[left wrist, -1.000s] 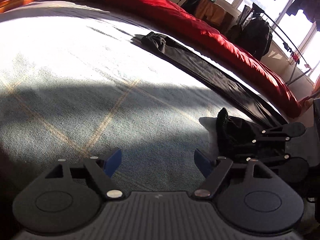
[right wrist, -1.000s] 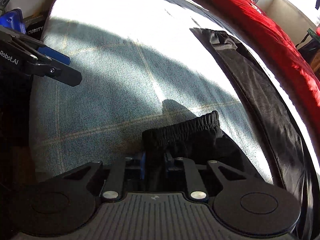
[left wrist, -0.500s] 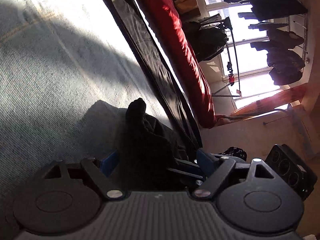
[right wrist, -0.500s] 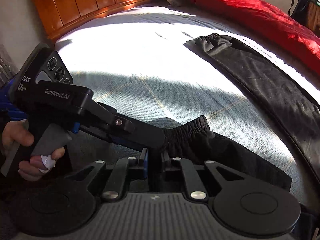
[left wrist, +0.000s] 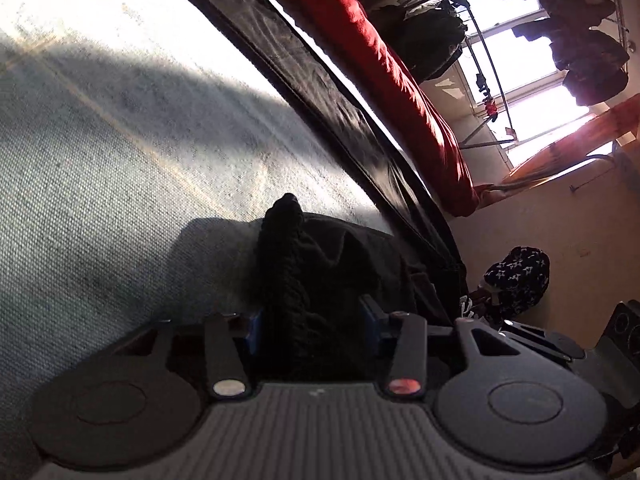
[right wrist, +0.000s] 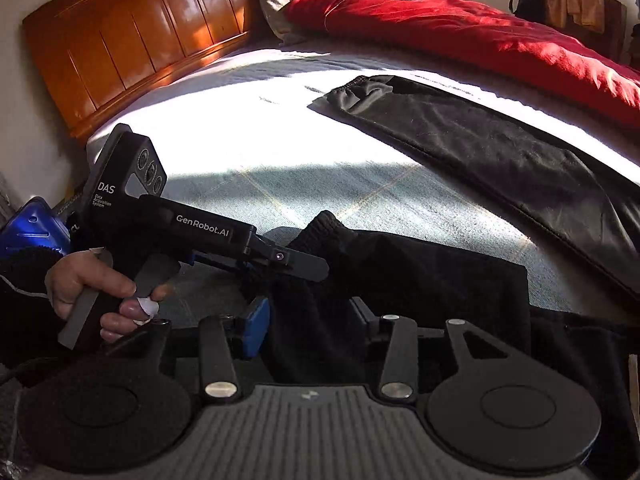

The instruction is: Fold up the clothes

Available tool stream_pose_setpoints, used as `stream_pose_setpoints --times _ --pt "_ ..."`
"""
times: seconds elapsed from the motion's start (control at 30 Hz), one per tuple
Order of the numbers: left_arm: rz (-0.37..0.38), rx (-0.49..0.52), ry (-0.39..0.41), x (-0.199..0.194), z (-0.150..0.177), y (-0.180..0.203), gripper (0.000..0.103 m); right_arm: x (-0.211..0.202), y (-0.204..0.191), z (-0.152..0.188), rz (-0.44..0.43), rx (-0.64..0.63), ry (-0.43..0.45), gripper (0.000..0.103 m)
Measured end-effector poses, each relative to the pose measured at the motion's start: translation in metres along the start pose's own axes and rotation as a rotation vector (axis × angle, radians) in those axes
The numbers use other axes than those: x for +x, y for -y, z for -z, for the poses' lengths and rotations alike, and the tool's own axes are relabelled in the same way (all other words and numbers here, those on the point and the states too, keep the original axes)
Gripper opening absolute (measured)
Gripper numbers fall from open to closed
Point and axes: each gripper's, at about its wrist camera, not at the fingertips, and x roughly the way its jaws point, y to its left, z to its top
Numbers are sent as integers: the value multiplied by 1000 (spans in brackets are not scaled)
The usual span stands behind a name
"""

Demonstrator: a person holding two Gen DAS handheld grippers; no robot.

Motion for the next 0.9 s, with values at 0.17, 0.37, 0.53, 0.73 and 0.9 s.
stream_pose_setpoints --times 0.17,0.37,0.53,0.73,0.9 --pt "-134 108 36 -13 2 19 16 -12 16 8 23 40 37 54" --pt "-262 225 94 -44 -6 35 16 -27 35 17 46 78 84 56" --pt "-399 326 126 -64 -18 45 16 -36 49 23 64 108 115 56" --pt "-506 389 89 -71 -30 46 16 -38 59 27 74 128 130 56" --pt "-453 363 33 -66 -38 43 35 -36 62 29 66 133 136 60"
